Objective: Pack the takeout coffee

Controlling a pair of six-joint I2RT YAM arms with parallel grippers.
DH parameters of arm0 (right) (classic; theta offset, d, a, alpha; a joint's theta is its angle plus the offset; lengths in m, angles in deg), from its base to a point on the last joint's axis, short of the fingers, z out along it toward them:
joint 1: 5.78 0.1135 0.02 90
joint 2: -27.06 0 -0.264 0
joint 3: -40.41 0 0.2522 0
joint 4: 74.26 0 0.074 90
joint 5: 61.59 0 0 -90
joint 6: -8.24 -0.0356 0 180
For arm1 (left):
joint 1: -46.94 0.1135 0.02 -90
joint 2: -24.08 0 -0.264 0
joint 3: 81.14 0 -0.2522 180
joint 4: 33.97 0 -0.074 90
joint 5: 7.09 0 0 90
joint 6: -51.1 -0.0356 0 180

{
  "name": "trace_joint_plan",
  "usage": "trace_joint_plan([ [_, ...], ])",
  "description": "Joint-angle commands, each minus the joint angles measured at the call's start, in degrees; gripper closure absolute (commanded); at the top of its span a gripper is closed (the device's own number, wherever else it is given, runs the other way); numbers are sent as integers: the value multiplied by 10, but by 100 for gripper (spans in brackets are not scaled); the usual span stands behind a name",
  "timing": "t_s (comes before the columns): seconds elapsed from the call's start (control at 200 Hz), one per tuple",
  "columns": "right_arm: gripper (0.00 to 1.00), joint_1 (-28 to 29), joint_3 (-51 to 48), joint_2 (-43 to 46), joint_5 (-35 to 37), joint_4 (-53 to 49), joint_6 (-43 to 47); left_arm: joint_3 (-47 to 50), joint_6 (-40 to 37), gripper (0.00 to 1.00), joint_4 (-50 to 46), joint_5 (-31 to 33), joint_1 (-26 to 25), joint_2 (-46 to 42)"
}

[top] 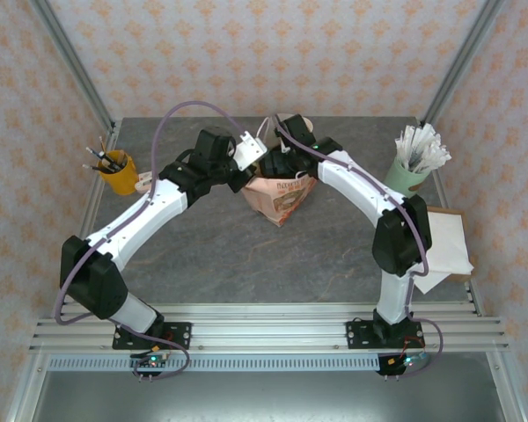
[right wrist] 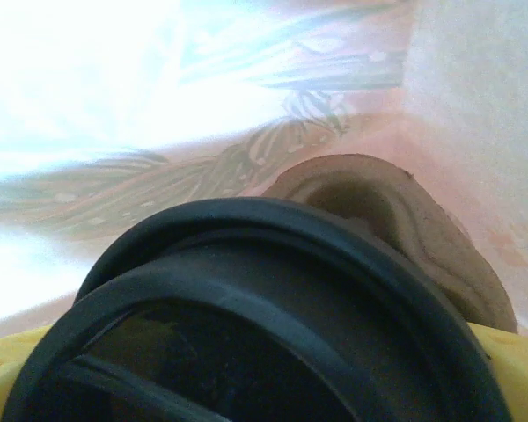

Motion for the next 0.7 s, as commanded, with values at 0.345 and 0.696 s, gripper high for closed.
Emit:
trace_joint_plan([
  [0.345,1,-8,70,31,-34,-73,72,-62,88,98,-45,27,48,32],
  [0.696,1,-8,86,112,6,-45,38,-60,111,98,-60,53,52,27],
])
